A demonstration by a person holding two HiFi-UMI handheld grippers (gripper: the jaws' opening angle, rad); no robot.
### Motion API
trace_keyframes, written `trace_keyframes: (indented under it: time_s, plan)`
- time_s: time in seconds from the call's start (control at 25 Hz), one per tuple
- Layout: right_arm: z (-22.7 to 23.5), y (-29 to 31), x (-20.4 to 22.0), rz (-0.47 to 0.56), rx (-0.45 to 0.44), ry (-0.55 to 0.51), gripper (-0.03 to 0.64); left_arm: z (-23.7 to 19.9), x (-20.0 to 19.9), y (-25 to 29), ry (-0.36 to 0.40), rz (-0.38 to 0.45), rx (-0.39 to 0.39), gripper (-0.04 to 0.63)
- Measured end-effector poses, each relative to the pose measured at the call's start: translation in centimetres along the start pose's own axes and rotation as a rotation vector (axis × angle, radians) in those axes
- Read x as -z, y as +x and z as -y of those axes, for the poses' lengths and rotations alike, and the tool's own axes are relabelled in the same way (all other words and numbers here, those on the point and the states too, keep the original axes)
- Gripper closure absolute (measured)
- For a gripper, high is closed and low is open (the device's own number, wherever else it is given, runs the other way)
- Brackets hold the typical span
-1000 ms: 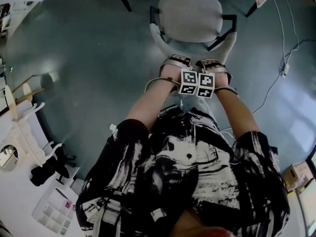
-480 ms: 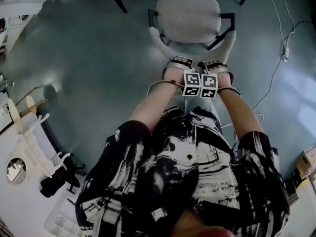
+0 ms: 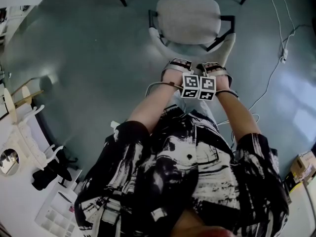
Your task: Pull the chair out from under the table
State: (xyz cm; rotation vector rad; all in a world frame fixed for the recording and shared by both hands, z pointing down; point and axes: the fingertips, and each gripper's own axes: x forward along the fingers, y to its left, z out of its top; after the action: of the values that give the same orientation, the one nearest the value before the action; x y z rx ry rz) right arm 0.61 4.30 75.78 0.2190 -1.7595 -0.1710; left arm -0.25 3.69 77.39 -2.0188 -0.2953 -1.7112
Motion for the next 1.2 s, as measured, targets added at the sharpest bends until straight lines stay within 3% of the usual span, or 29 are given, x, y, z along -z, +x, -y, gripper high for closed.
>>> trace_keyframes:
  time_s: [0.52,1.2]
  plan:
    - [-6.6,-1.4,0.4,0.009,-0.018,-0.027,0.563,5.8,-3.4,-0.7,-0.046,-0.008,0.01,0.503]
    - [-7.5,-2.3,0.2,0.002,-0.029,-0.014,0.563,6.7,-3.9,-1.5,-0.041,0.002,0.006,0.505]
